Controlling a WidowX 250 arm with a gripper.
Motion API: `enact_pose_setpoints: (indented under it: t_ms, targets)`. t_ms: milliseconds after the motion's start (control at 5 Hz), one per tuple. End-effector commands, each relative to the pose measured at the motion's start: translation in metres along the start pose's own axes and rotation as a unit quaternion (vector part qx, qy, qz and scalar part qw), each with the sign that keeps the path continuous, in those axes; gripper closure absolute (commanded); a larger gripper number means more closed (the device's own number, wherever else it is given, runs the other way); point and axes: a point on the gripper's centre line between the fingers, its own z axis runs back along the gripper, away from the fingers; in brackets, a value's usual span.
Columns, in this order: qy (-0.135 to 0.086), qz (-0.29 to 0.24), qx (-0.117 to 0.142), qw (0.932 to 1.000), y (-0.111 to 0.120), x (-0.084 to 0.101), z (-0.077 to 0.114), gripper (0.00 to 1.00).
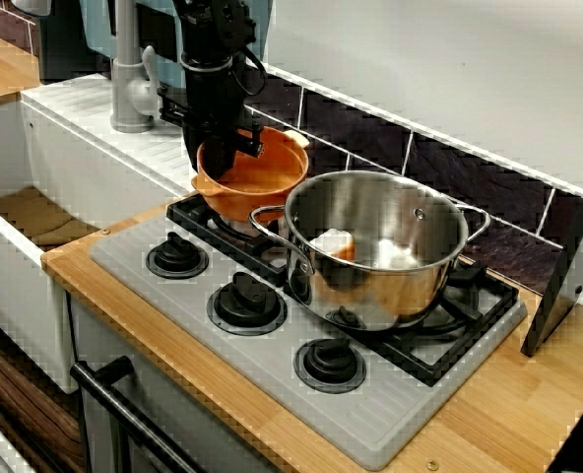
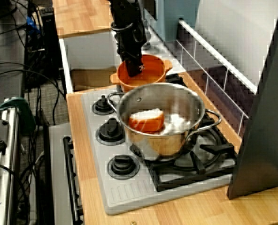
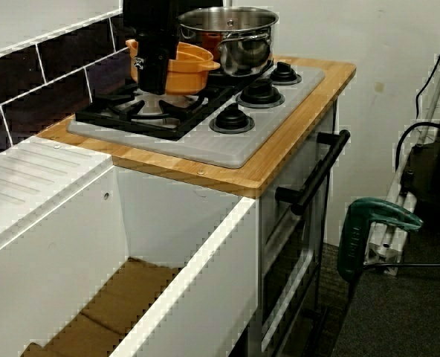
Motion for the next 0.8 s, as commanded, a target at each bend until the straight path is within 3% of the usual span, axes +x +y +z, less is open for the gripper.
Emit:
enact_pose_setpoints:
  t_ms: [0, 200, 400, 600]
  targets:
    - [-0.027, -0.001, 0.014, 0.9995, -0.0024, -0.0005, -0.0052, 1.00]
    - [-0.027, 0.004, 0.013, 0.9996, -0.0026, 0.0020, -0.0050, 1.00]
    - [-0.016, 0.007, 0.014, 0.9998, -0.0020, 0.0042, -0.0029, 0.00]
    - [-0.013, 0.016, 0.012, 0.9997, 0.0014, 0.0086, 0.0008, 0.00]
